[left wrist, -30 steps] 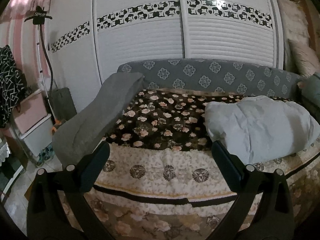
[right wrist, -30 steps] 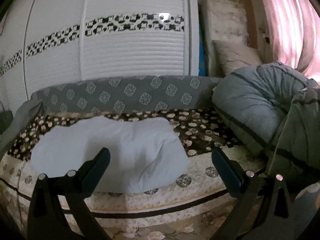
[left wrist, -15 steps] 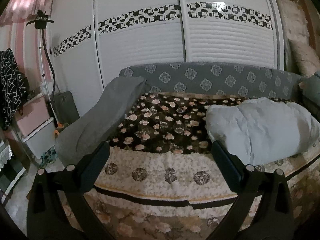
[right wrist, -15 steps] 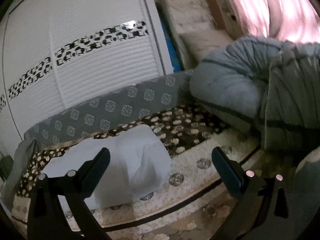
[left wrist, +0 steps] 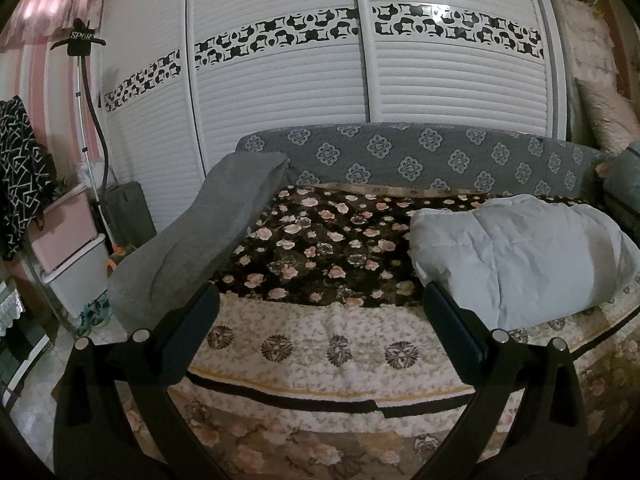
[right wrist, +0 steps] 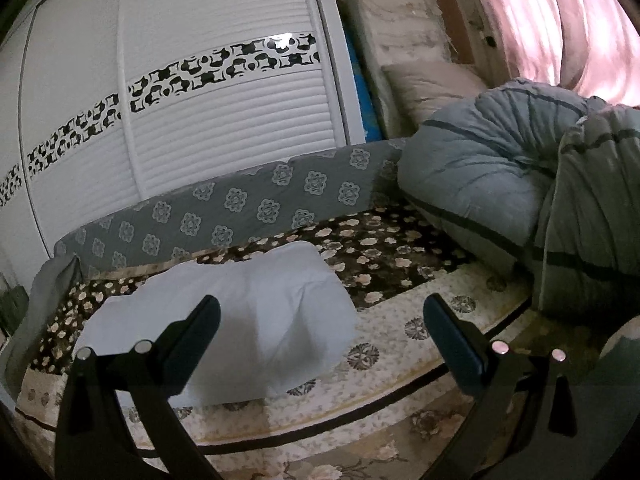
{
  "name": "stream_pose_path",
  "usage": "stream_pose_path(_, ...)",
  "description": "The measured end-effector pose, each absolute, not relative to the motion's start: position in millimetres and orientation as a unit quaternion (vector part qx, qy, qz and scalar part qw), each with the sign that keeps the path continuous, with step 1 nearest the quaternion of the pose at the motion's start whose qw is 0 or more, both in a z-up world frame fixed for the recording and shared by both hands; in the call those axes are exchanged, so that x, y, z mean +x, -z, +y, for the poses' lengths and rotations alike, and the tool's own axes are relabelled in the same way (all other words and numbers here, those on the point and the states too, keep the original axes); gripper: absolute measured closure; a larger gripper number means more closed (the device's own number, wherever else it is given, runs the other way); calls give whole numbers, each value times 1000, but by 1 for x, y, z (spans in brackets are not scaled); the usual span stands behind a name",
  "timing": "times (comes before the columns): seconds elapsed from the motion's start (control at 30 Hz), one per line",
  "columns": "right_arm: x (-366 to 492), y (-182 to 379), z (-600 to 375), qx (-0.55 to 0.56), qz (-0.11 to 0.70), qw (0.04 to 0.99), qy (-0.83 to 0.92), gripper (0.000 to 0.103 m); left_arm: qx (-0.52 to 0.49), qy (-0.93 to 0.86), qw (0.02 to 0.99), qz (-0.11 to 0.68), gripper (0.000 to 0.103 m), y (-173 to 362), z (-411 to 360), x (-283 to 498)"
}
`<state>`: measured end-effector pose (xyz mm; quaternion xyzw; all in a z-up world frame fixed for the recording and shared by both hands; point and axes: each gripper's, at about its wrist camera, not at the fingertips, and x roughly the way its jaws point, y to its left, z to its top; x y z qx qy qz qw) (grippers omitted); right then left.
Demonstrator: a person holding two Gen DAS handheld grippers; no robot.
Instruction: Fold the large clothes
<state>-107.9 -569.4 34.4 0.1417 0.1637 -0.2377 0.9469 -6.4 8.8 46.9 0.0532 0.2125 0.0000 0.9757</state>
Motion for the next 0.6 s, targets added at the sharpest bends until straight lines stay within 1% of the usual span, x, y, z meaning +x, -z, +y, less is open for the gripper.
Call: stream_pose_path(0.6,-106,-36,-563,132,168,947,241,2,54,-1,975,215,3,-46,7,-8)
